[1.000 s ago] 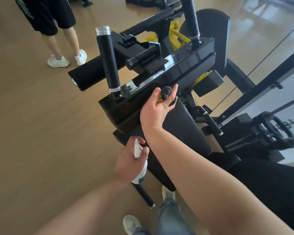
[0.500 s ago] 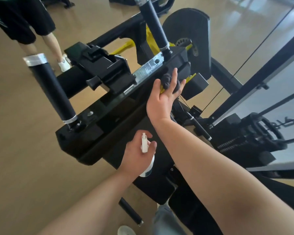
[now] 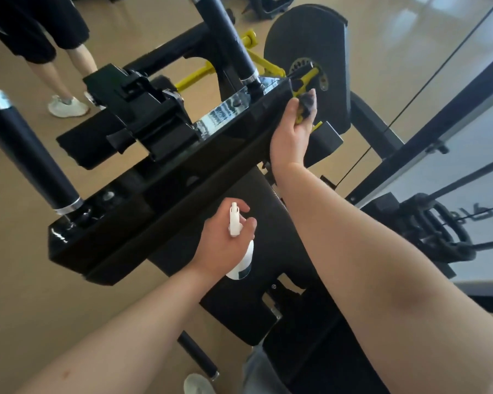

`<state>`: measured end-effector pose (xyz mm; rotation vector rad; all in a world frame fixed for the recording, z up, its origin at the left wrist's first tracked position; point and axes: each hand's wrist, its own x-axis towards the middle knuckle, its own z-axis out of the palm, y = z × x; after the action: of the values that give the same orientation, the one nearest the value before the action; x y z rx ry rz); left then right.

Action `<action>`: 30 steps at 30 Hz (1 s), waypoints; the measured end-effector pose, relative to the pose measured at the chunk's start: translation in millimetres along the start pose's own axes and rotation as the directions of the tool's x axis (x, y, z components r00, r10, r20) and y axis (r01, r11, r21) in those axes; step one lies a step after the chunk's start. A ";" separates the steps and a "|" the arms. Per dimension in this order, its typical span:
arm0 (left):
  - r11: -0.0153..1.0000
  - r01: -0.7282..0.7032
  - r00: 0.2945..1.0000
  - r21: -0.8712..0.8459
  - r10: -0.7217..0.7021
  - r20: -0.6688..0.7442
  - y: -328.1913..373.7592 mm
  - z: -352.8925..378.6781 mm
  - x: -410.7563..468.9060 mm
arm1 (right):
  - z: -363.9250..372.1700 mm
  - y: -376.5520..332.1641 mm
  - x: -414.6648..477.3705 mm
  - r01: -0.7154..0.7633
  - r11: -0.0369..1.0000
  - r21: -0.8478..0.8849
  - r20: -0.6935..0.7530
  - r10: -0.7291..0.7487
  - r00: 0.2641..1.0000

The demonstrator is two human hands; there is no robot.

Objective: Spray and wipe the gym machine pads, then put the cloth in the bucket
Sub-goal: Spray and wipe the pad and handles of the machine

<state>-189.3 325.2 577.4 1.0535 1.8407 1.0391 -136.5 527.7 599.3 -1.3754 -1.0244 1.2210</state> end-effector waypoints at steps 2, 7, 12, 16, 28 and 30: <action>1.000 0.024 0.999 -0.007 -0.024 -0.021 1.9 -3.4 -2.8 | 0.2 3.2 -26.9 -0.009 0.999 0.040 0.048 0.007 0.999; 0.998 0.067 0.997 -0.001 -0.067 -0.047 -5.8 -11.3 -11.7 | 6.2 30.3 -69.8 -0.388 0.921 0.043 0.290 0.360 0.887; 0.992 0.118 0.987 -0.037 -0.121 -0.106 -22.2 -11.5 -16.7 | 6.7 26.4 -32.2 -0.282 0.953 0.112 0.182 0.260 0.948; 0.995 0.082 0.990 -0.062 -0.088 -0.109 -25.2 -13.4 -22.5 | 0.2 15.0 -19.5 0.048 0.997 0.066 0.128 -0.056 0.990; 0.996 0.064 0.988 -0.066 -0.072 -0.137 -46.1 -40.1 -59.7 | 12.1 18.0 -133.3 0.052 0.998 -0.027 0.321 -0.040 0.946; 0.995 0.073 0.984 -0.068 -0.083 -0.157 -53.4 -51.4 -71.3 | 17.4 21.5 -154.0 0.023 1.000 -0.020 0.312 -0.016 0.950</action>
<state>-223.5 229.2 564.0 0.8757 1.9475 1.1550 -174.9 376.1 601.6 -1.2091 -1.2704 1.4467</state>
